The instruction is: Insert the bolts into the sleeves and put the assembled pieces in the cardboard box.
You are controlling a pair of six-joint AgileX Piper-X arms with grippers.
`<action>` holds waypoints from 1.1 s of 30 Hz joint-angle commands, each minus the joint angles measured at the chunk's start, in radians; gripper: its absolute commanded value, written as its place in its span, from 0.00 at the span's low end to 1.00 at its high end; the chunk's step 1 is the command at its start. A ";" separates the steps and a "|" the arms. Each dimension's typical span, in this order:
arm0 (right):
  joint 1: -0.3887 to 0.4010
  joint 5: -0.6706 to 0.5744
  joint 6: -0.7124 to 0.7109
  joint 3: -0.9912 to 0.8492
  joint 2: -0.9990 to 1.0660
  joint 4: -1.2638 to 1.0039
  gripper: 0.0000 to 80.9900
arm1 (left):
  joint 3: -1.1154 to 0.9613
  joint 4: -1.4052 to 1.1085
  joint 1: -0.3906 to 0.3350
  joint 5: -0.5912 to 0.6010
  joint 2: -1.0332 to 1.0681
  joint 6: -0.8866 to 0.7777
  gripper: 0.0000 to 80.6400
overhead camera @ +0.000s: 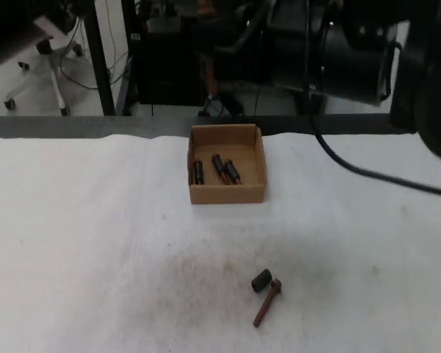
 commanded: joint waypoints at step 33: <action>-0.232 0.135 -0.007 -1.064 1.033 0.788 0.01 | -0.010 0.997 0.004 -0.329 -0.001 0.467 0.00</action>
